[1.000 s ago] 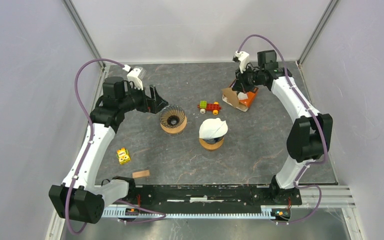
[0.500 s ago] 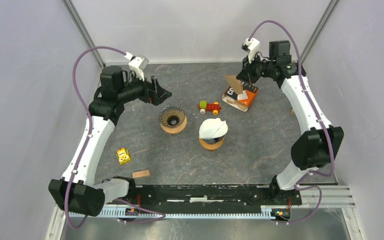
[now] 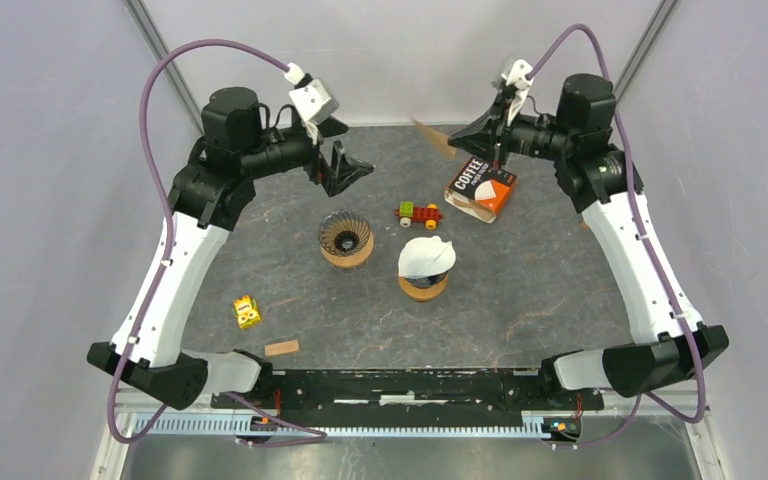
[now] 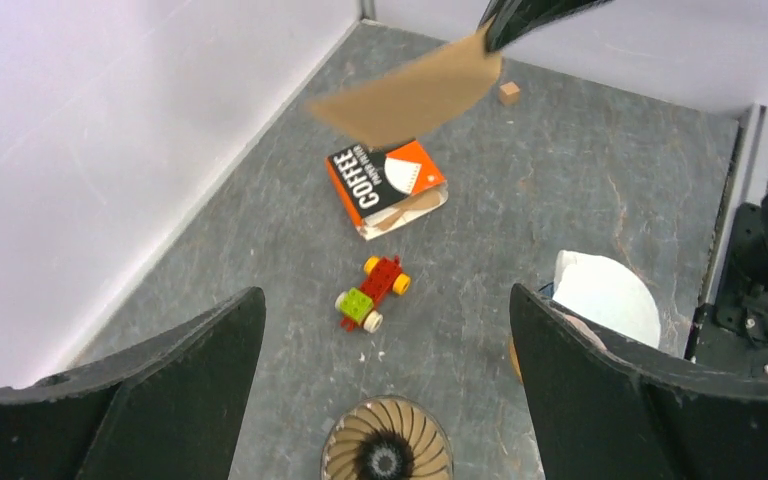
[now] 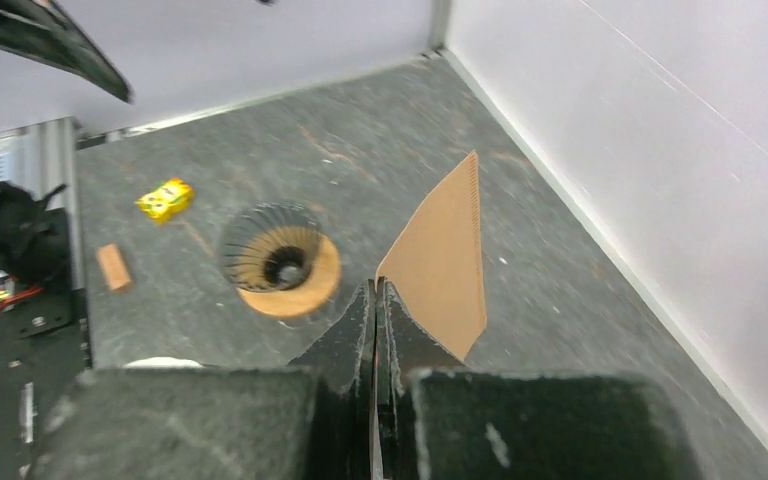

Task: Place the coffee filter in the dripper
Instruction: Pick up the coffee filter from the coffee filter holder.

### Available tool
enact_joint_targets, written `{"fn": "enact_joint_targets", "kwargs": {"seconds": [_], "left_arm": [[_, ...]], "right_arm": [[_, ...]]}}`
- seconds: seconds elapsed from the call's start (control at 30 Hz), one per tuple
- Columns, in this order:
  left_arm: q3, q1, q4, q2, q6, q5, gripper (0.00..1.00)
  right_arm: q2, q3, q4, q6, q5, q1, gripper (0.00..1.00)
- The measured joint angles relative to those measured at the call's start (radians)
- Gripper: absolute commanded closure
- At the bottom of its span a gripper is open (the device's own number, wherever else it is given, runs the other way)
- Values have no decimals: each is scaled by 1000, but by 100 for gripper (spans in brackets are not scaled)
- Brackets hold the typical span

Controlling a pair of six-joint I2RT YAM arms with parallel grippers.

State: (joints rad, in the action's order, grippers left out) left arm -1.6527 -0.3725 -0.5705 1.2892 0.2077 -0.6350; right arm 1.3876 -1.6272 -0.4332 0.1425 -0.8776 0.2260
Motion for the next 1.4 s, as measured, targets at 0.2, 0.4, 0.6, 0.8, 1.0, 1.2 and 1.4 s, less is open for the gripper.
{"fn": "enact_joint_targets", "kwargs": {"seconds": [0.2, 0.4, 0.6, 0.8, 1.0, 1.2, 1.4], "left_arm": [[-168, -125, -172, 49, 193, 6, 10], [-239, -235, -330, 72, 359, 38, 21], [-250, -312, -429, 98, 426, 57, 42], [-252, -322, -455, 130, 450, 60, 45], [-269, -332, -461, 160, 451, 60, 47], [-273, -337, -469, 166, 451, 58, 52], [-288, -337, -472, 179, 450, 53, 66]], "right_arm": [[-55, 71, 54, -7, -62, 130, 100], [-65, 134, 93, -14, -123, 188, 100], [-71, 184, 134, -31, -181, 219, 100], [-94, 217, 155, -33, -214, 235, 100], [-103, 232, 170, -33, -223, 243, 100], [-103, 235, 178, -33, -223, 246, 100], [-103, 238, 183, -33, -222, 252, 100]]}}
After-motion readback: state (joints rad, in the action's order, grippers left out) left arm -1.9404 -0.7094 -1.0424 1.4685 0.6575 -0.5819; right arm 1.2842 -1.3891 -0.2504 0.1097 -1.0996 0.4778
